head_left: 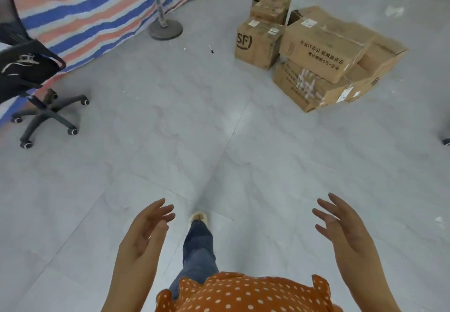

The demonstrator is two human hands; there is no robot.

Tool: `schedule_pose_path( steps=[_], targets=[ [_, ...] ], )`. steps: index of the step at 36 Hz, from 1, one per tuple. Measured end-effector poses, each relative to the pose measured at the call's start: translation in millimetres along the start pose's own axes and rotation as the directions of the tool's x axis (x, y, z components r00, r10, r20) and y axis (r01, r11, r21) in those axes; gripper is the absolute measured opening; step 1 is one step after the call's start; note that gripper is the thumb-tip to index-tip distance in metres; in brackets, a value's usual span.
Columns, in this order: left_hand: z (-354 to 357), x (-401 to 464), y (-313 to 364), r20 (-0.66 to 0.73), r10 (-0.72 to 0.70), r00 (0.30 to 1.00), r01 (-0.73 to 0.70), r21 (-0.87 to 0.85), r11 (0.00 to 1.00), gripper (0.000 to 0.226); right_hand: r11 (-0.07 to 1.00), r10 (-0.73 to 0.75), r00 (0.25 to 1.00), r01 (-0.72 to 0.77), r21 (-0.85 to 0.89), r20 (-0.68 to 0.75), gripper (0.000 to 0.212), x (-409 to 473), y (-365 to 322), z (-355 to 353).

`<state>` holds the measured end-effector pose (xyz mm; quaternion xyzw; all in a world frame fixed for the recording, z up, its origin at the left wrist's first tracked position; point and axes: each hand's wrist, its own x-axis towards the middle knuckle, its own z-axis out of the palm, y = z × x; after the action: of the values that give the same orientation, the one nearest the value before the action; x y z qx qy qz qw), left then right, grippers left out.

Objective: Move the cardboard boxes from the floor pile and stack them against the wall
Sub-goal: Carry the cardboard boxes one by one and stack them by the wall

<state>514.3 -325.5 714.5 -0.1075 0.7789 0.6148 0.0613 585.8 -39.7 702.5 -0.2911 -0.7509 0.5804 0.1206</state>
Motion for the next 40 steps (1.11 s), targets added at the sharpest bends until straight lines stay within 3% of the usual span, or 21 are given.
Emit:
schedule_pose_path(
  steps=[2,4,7,10,19,21,24,26,30,33,40],
  targets=[
    [2.6,24.6,18.9,0.024,0.057,0.998,-0.057,0.017,0.998,0.018,1.0,0.0,1.0,0.001,0.029,-0.022,0.025,12.5,-9.9,13.1],
    [-3.3,108.0,47.0,0.073,0.106,0.992,-0.107,0.011,0.994,0.028,1.0,0.016,0.996,-0.014,0.025,-0.086,0.029,70.2,-27.8,51.7],
    [-1.2,120.6,57.0,0.131,0.157,0.979,-0.156,-0.023,0.988,0.042,0.996,0.009,0.998,-0.003,0.084,-0.07,0.021,73.8,-39.4,63.6],
    [1.1,187.3,75.9,0.141,0.145,0.979,-0.147,0.003,0.989,0.042,1.0,-0.007,0.993,0.008,0.005,-0.119,0.046,124.4,-57.7,90.7],
    [77.5,315.7,111.7,0.294,0.101,0.95,-0.116,0.034,0.993,0.019,0.99,0.144,0.955,-0.141,0.03,-0.258,0.029,227.1,-69.3,108.9],
    [102.4,340.6,120.8,0.311,0.101,0.945,-0.118,0.034,0.992,0.021,0.99,0.143,0.955,-0.135,0.05,-0.261,0.037,255.0,-69.5,106.3],
    [145.5,376.1,139.0,0.315,0.128,0.94,-0.141,0.019,0.99,0.02,0.992,0.121,0.953,-0.109,0.058,-0.278,0.072,305.1,-72.9,93.7],
    [176.4,398.6,153.6,0.324,0.141,0.936,-0.152,0.01,0.988,0.022,0.994,0.102,0.952,-0.089,0.057,-0.289,0.076,340.7,-80.0,79.2],
    [238.5,434.9,186.6,0.339,0.176,0.924,-0.18,-0.019,0.984,0.022,0.995,0.08,0.939,-0.053,0.089,-0.334,0.061,411.5,-98.8,42.2],
    [283.9,459.8,205.2,0.367,0.187,0.911,-0.199,-0.006,0.98,0.024,0.995,0.09,0.935,-0.074,0.061,-0.343,0.028,458.7,-105.5,18.7],
    [354.6,517.1,228.2,0.411,0.145,0.9,-0.181,0.05,0.982,0.018,0.994,0.1,0.931,-0.079,0.072,-0.352,0.037,538.7,-106.6,-1.5]
  ],
)
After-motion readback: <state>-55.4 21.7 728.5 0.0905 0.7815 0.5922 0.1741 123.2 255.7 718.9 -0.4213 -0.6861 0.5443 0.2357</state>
